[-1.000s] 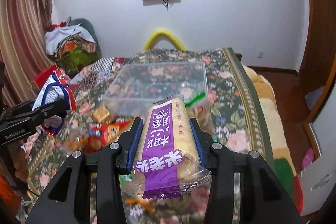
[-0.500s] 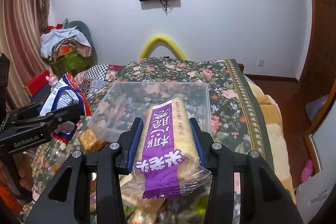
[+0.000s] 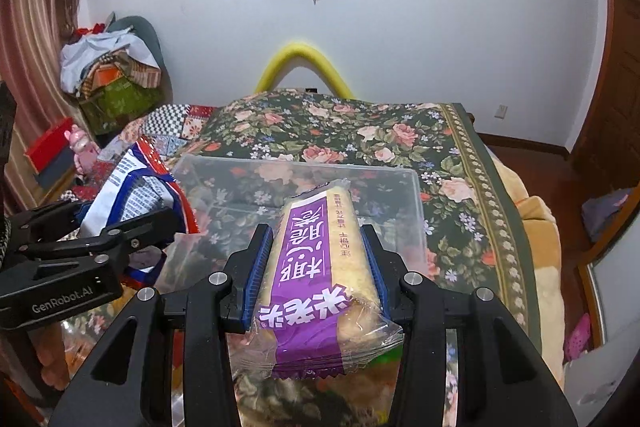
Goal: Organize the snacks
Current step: 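Put the chip bag in the clear box with left tool while right drops purple bread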
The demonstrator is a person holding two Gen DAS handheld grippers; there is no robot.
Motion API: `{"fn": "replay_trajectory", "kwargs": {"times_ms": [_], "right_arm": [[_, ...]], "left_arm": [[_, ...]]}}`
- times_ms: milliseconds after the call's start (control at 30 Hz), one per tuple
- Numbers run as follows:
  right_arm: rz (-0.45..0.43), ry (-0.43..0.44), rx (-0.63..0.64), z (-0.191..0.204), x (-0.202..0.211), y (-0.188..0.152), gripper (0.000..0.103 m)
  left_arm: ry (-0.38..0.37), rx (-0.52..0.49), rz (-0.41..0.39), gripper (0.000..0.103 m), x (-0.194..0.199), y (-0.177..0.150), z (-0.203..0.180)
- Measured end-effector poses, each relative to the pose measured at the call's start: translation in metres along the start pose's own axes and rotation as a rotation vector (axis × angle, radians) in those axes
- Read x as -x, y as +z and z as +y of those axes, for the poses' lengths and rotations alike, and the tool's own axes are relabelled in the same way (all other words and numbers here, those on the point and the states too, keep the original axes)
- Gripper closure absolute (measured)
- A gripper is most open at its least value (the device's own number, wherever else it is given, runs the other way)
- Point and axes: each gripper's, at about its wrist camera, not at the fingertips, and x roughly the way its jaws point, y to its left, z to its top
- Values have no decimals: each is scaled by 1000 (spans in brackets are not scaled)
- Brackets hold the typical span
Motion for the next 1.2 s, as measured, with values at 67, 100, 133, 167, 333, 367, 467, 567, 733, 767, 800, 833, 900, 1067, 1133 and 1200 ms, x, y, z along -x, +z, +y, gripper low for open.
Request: {"fn": "replay_trajectory", "kwargs": {"times_ms": [67,100,133,167,333,367,467,567,733,767,800,833,900,1067,1133,1200], "right_arm": [[16,3,-5,-1,-8,3,63],[23,-2,-5,-2,-11,4,63],[28,-8,-5,-3,-13,5,63],[38,-11,-8,-4,-18,6,63],[95,-5,-5,-5,-32,7,63],[105,-10,3,-4,-33,6,63],[128,-4,18,0,-38,3,63],[139,-5,30,2,-44,1,63],[159,-31,35,2,-53,-1,62],[161,-35,30,1,-54,-2,62],[160,-42,27,0,-54,-2,62],[159,-48,25,0,-54,-2,62],[156,-49,23,-2,-52,-2,62],[130,-49,18,-4,-39,4,57],[113,-46,17,-4,-30,6,53],[101,-45,19,-3,-24,7,53]], "left_arm": [[8,19,14,44,-12,4,4],[9,24,24,44,-17,6,5],[9,26,30,44,-21,7,5],[13,28,37,44,-27,9,5],[23,33,70,44,-43,9,7],[28,39,77,44,-47,8,8],[41,56,92,44,-55,8,11],[43,54,102,44,-61,8,13],[35,23,118,43,-64,7,7],[38,18,120,41,-64,7,6],[46,12,118,39,-65,6,5],[51,8,113,39,-64,7,4],[53,-7,84,39,-58,8,2],[53,-28,54,37,-39,12,-1],[46,-28,46,36,-31,14,-1],[36,-30,38,36,-19,14,-1]]}}
